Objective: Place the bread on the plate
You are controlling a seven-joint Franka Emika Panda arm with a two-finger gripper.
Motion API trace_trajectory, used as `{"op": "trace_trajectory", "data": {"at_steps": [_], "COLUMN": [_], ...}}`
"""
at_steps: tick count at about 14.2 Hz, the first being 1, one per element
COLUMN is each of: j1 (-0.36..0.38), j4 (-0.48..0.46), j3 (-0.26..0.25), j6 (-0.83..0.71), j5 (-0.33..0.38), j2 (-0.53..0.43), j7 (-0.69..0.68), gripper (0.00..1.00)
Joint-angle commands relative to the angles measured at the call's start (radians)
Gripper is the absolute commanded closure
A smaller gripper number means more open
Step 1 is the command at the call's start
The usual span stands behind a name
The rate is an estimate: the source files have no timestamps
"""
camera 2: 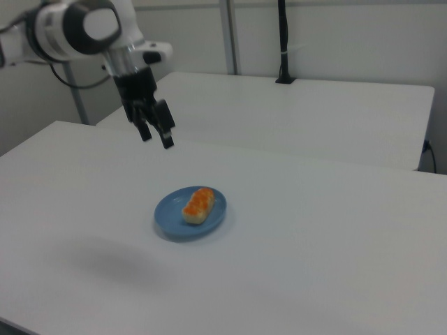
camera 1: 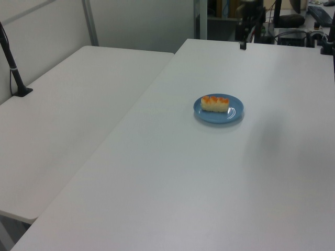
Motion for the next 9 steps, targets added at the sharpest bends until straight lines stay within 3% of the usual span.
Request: {"op": "trace_trajectory", "data": {"at_steps": [1, 5, 9], "j1": [0.113, 0.121, 0.129], "j4": [-0.037, -0.036, -0.019], "j3": [-0.11, -0.144, -0.182], "j6": [-0.004, 0.005, 0.002], "j5": [0.057, 0.127, 0.129], "j2": [-0.083, -0.09, -0.097], "j7": [-0.039, -0.332, -0.349], "gripper": [0.0, 0.0, 0.0]}}
